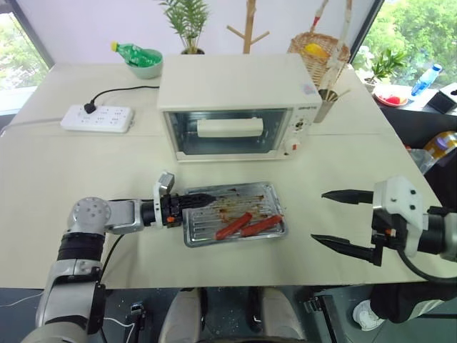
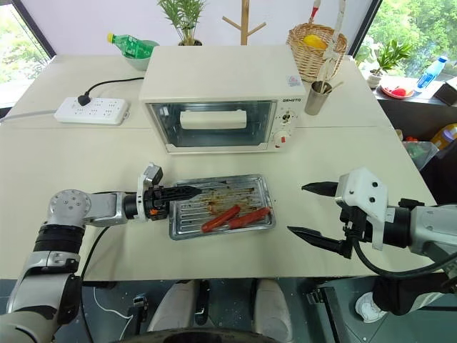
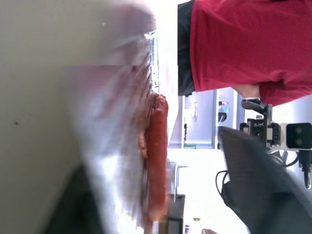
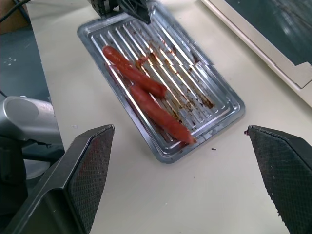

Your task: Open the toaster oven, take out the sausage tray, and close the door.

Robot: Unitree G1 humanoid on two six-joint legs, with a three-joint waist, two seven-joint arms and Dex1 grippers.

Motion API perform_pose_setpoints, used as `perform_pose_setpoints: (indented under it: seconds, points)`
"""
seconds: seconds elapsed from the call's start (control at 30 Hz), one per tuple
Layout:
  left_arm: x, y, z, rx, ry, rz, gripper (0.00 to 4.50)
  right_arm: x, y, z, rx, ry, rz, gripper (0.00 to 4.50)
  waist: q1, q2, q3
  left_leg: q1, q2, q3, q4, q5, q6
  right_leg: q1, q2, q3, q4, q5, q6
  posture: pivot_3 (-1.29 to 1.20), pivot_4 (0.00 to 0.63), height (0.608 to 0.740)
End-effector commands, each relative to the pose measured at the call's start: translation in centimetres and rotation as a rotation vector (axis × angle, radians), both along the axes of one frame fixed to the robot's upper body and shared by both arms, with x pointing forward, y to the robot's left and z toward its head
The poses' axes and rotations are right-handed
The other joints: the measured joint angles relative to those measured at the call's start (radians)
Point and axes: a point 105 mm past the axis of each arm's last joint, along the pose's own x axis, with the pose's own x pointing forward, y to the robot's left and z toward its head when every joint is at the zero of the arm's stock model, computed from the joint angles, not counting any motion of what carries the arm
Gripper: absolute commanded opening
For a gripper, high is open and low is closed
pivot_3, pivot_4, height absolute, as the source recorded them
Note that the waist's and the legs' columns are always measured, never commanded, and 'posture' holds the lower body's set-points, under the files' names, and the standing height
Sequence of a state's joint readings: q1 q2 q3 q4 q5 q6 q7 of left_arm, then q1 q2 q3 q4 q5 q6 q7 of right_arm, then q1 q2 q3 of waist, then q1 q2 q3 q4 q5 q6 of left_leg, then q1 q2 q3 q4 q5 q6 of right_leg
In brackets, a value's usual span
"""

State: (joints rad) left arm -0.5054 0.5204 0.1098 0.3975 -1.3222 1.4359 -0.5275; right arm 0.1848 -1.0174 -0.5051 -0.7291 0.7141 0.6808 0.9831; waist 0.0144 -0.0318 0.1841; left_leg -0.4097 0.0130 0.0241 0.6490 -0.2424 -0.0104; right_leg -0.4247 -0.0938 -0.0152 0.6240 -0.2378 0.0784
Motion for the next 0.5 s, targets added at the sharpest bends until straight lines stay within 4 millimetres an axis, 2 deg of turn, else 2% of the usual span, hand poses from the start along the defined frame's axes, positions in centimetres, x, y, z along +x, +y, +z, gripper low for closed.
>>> perform_pose_setpoints:
  seconds: [0.03, 0.2, 0.33, 0.5]
  points:
    - [0.8, 1.9, 0.2, 0.047, -0.027, 0.070, 4.29, 0.1, 0.5, 0.4, 0.012, -0.032, 0.018, 4.50, 0.000, 0.000, 0.000, 0.000, 0.000, 0.000, 0.000, 0.000, 0.000, 0.000, 0.000, 0.000, 0.000, 0.000, 0.000, 0.00, 0.150, 0.740]
    - [1.3, 4.5, -0.2, 0.129, -0.040, 0.149, 4.29, 0.4, 0.8, 0.3, 0.020, -0.035, 0.028, 4.50, -0.004, 0.000, 0.000, 0.002, 0.001, 0.000, 0.000, 0.000, 0.000, 0.000, 0.002, 0.000, 0.001, 0.000, 0.000, 0.00, 0.150, 0.740]
    - [0.5, 7.9, -0.3, 0.246, -0.077, 0.191, 4.29, 0.8, 0.7, 0.2, 0.024, -0.036, 0.031, 4.50, -0.014, 0.000, 0.000, 0.003, 0.004, 0.000, -0.001, 0.000, 0.000, 0.000, 0.006, 0.000, 0.001, 0.000, 0.000, 0.00, 0.150, 0.740]
    - [-1.2, 11.7, 1.4, 0.480, -0.335, 0.131, 4.29, 1.0, 0.6, 0.2, 0.027, -0.033, 0.036, 4.50, -0.029, 0.000, -0.001, 0.003, 0.011, 0.001, -0.004, 0.000, 0.000, -0.003, 0.007, 0.001, 0.002, 0.000, -0.001, 0.00, 0.150, 0.740]
